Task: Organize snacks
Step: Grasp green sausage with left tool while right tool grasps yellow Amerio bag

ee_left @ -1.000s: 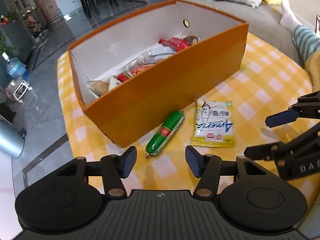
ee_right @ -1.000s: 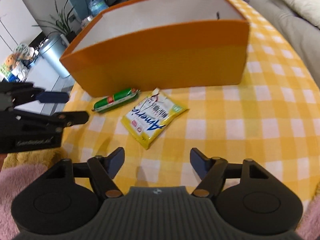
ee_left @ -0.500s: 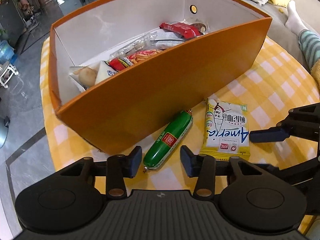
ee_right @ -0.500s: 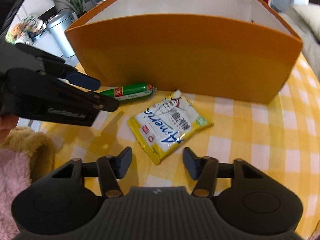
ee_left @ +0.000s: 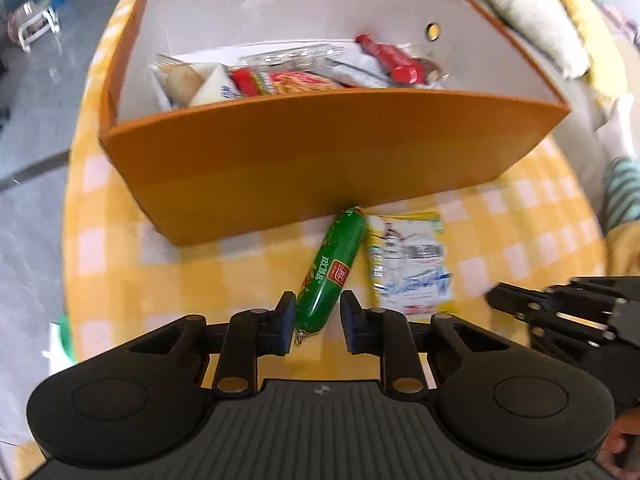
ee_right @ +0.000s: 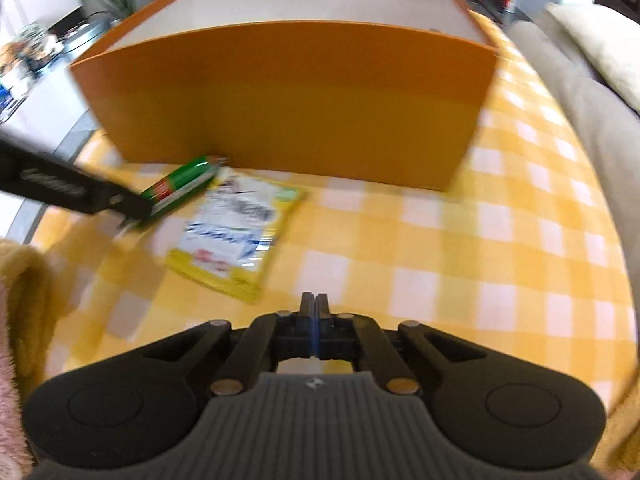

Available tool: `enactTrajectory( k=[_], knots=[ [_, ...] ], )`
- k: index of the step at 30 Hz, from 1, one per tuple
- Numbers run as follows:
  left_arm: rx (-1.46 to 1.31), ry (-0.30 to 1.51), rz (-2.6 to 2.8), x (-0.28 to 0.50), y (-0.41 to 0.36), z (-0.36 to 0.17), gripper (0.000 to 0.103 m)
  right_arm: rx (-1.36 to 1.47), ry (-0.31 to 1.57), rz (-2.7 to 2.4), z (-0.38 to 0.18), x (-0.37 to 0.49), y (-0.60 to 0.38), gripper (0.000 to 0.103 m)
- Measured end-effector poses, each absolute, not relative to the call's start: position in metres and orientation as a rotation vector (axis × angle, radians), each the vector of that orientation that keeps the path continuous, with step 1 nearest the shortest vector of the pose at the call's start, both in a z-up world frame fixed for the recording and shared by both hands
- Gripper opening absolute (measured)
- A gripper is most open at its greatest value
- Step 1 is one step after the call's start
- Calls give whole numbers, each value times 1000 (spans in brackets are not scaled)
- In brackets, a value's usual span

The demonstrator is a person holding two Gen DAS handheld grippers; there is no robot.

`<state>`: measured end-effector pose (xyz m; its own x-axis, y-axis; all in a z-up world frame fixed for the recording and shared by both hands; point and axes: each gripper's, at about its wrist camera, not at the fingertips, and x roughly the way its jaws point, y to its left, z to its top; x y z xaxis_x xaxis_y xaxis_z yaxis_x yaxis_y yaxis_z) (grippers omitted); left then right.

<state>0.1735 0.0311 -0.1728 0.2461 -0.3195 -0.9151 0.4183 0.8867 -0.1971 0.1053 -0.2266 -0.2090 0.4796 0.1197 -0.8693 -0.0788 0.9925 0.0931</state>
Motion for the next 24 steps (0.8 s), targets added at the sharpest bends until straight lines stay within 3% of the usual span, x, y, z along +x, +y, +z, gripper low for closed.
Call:
enactTrajectory(
  k=[5, 7, 8, 17, 24],
  knots=[
    [108, 1224, -509, 170, 26, -172, 27, 107, 1021, 132, -199, 106, -229, 7],
    [184, 1182, -509, 171, 21, -170, 30, 115, 1002, 163, -196, 106, -218, 33],
    [211, 1166, -522, 171, 18, -169, 32, 115, 989, 174, -194, 106, -214, 36],
    [233, 1188, -574, 187, 3, -185, 33, 142, 985, 189, -193, 112, -205, 47],
    [132, 1269, -414, 186, 30, -184, 27, 167, 963, 188, -195, 119, -197, 70]
  ],
)
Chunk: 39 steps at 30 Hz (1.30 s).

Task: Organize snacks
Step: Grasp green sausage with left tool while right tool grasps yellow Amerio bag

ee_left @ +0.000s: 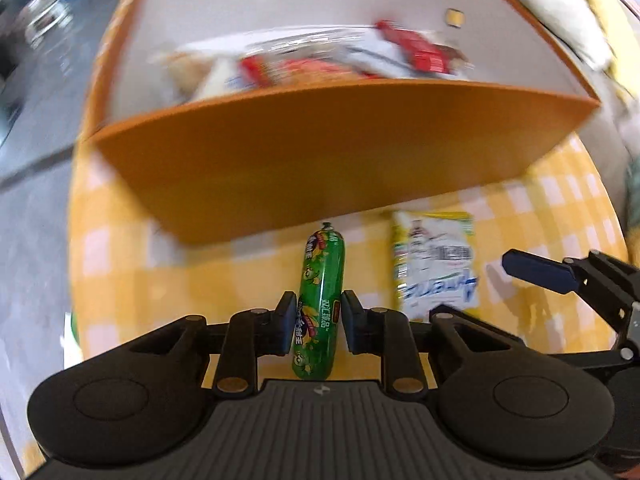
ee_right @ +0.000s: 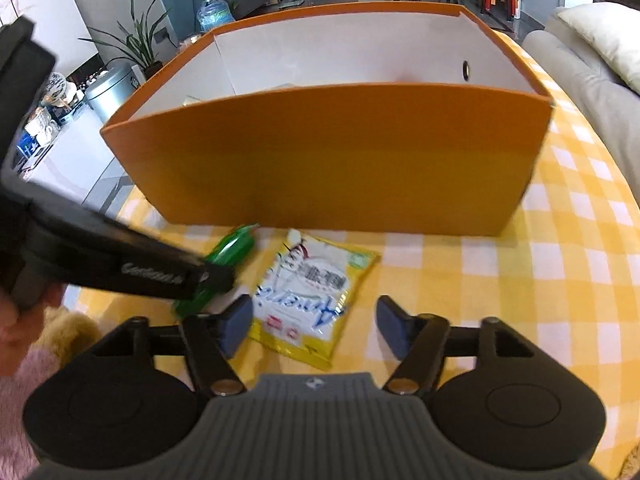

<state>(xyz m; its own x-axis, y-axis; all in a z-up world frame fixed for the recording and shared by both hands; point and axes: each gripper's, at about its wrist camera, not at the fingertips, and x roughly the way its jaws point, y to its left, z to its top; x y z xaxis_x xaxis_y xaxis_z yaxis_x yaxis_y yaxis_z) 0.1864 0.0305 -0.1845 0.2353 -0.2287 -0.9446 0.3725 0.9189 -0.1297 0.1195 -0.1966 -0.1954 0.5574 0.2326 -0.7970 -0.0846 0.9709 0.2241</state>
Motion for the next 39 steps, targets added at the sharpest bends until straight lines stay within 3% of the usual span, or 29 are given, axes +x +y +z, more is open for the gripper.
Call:
enactTrajectory(
  k=[4, 11, 16, 18, 24, 28, 39],
  knots=[
    [23, 1282, -380, 188, 54, -184, 28, 142, 960, 171, -201, 127, -181, 78],
    [49, 1264, -370, 186, 50, -190, 40, 82, 958, 131, -213, 137, -165, 78],
    [101, 1217, -356, 183, 41, -191, 40, 32, 957, 107, -222, 142, -156, 80],
    [119, 1208, -348, 181, 38, -191, 40, 4, 947, 113, -222, 139, -155, 77],
    [197, 1182, -331, 172, 27, -191, 31, -27, 932, 135, -220, 132, -168, 54],
    [207, 1187, -306, 174, 20, -192, 25, -22, 953, 146, -217, 130, -175, 53],
    [142, 1187, -291, 153, 22, -183, 24, 89, 1036, 186, -205, 113, -206, 52]
  ],
)
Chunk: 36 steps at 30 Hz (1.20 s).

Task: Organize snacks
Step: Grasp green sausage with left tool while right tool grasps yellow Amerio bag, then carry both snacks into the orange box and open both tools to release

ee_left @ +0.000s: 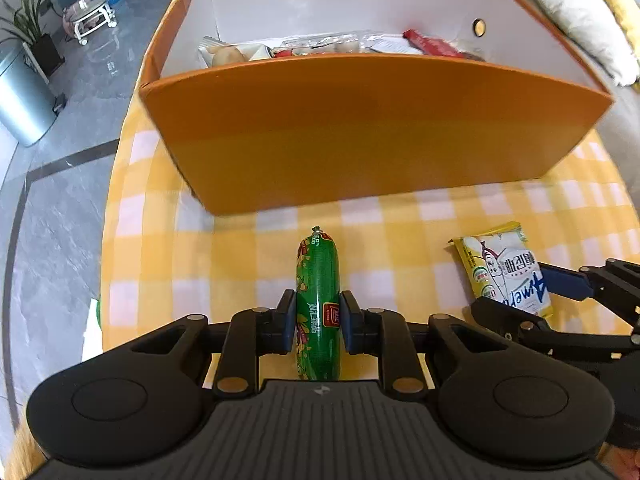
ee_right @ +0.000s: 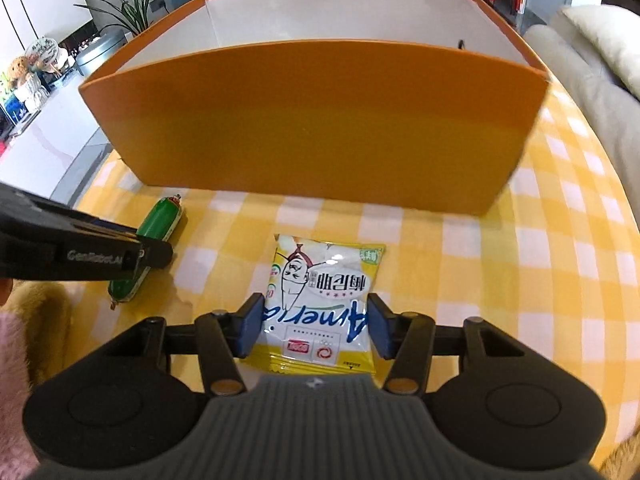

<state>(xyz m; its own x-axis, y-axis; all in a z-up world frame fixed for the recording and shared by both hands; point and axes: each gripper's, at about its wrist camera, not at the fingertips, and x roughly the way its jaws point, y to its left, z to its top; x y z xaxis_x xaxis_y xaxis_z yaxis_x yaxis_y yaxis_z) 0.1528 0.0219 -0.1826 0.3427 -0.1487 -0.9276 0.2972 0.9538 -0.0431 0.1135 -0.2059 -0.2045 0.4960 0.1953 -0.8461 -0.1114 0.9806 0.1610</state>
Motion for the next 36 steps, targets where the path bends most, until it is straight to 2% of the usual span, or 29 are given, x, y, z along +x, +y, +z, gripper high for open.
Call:
enactTrajectory(
  k=[10, 20, 36],
  knots=[
    [35, 1084, -334, 114, 21, -126, 24, 113, 948, 234, -161, 82, -228, 52],
    [50, 951, -383, 120, 3, -65, 24, 125, 795, 255, -102, 64, -247, 52],
    [162, 884, -334, 197, -5, -38, 24, -44, 627, 286, -22, 153, -248, 52]
  ],
)
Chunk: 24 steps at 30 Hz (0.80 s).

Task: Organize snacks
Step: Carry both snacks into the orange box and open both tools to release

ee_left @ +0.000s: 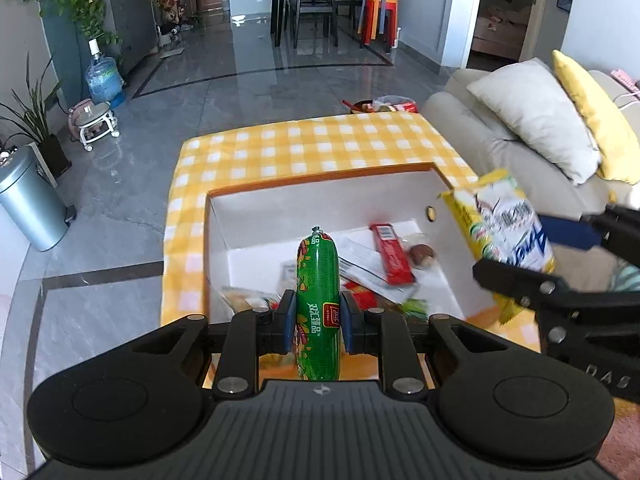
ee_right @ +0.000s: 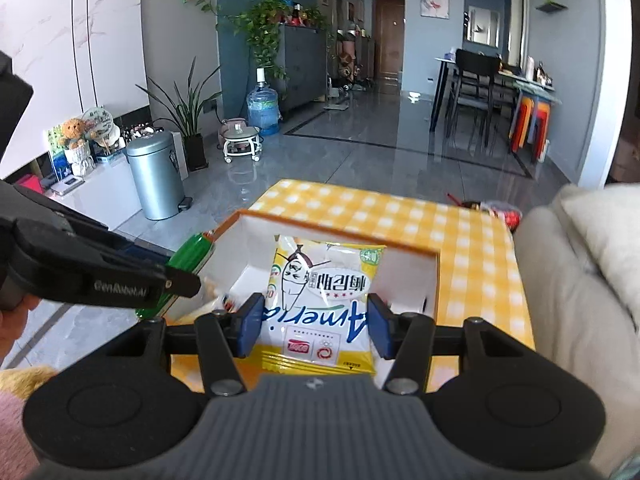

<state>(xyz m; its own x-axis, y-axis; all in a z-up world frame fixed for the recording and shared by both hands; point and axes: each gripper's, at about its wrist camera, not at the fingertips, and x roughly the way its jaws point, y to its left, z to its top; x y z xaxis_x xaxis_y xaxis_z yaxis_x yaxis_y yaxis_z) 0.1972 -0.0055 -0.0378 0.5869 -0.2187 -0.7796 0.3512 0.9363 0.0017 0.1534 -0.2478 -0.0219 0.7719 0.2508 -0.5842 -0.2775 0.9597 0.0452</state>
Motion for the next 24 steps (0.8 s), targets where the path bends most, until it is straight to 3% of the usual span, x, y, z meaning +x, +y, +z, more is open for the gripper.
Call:
enactTrajectory(
  k=[6, 24],
  knots=[
    [206, 934, -296, 238, 0, -61, 24, -99, 660, 285, -29, 201, -238, 52],
    [284, 1075, -291, 302, 5, -129, 24, -45, 970, 304, -132, 304, -213, 52]
  ],
)
